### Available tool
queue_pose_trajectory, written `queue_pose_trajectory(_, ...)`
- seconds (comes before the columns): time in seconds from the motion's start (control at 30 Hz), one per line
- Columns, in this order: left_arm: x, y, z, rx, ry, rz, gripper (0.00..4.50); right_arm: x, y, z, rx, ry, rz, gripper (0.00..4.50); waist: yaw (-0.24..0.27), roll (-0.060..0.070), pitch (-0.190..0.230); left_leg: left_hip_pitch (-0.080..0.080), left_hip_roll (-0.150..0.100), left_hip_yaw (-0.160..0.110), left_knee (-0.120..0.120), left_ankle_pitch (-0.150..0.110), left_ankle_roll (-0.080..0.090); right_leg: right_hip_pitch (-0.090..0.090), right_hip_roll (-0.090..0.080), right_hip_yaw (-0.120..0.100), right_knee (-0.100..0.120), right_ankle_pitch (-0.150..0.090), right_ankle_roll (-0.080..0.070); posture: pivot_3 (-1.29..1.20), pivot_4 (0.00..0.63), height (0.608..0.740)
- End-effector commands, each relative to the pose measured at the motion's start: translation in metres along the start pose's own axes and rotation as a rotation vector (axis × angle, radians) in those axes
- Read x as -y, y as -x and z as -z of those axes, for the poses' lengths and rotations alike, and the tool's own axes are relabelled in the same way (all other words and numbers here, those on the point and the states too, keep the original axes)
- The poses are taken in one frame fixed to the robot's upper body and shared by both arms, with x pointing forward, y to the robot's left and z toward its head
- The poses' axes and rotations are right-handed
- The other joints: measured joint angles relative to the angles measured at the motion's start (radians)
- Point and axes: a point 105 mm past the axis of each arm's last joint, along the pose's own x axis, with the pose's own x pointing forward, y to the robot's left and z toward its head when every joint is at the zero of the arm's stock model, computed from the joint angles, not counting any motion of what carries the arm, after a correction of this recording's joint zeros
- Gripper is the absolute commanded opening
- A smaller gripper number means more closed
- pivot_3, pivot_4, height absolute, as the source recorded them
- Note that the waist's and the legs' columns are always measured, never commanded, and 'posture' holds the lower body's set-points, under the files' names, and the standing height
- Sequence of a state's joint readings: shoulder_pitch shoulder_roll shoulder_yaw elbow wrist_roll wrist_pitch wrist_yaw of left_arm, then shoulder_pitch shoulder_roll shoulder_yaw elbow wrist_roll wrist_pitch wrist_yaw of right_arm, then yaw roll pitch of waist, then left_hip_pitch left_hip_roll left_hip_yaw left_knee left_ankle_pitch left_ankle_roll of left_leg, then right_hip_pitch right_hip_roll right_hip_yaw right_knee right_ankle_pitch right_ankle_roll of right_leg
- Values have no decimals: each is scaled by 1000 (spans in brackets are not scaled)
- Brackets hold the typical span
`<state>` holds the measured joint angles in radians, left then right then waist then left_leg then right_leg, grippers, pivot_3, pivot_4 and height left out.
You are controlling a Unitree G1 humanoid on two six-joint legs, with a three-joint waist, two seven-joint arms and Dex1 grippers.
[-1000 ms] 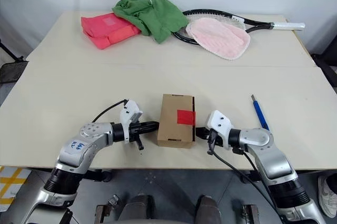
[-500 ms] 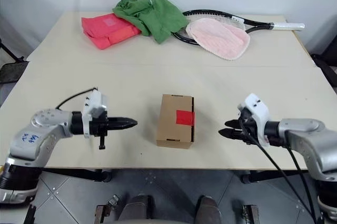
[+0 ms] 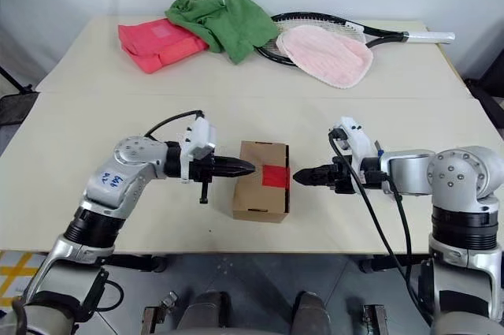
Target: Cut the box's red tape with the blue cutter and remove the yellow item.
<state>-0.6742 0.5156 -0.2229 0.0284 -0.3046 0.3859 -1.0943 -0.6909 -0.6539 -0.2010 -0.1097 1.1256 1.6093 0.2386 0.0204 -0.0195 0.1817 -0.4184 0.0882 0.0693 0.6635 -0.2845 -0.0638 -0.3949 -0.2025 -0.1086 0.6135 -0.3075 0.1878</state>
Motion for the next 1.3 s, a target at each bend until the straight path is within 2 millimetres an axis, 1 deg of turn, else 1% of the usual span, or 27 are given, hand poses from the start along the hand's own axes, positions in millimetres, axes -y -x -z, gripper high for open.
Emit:
queue_pose_trajectory(0.03,0,-7,-5,1,-49,6,0,-9,0,-5,20,16,-16,3513,2,0,0,0,0,0,0,0,0,0,0,0,0,0,0,0,150,740)
queue_pose_trajectory(0.33,4,-12,4,-28,-31,16,0,-13,-5,-8,41,-8,-16,3513,3,0,0,-1,0,0,1,0,0,0,0,0,0,0,0,0,150,740)
queue_pose_trajectory(0.5,4,-14,4,-31,-29,20,0,-5,-6,-2,12,-20,37,3513,3,0,0,-1,0,0,1,0,0,0,0,0,0,0,0,0,150,740)
queue_pose_trajectory(0.7,7,-14,8,-38,-19,25,0,7,-1,6,-25,-24,101,3513,4,0,0,-1,0,0,1,0,0,0,0,0,0,0,0,0,150,740)
queue_pose_trajectory(0.77,7,-14,9,-40,-17,24,0,11,0,8,-44,-10,130,3513,6,0,0,-1,0,0,1,0,0,0,0,0,0,0,0,0,150,740)
queue_pose_trajectory(0.9,7,-16,10,-40,-14,27,0,2,-5,3,-74,55,134,3513,5,0,0,0,0,0,2,0,0,1,0,0,-1,0,0,0,150,740)
queue_pose_trajectory(1.07,8,-20,11,-36,-11,36,0,-2,-15,1,-108,100,149,3513,4,0,0,0,0,0,2,0,0,1,0,0,-1,0,0,0,150,740)
queue_pose_trajectory(1.3,9,-23,11,-33,-14,42,0,2,-14,6,-160,183,224,3513,4,1,-2,0,0,0,2,0,0,1,0,0,0,0,0,0,150,740)
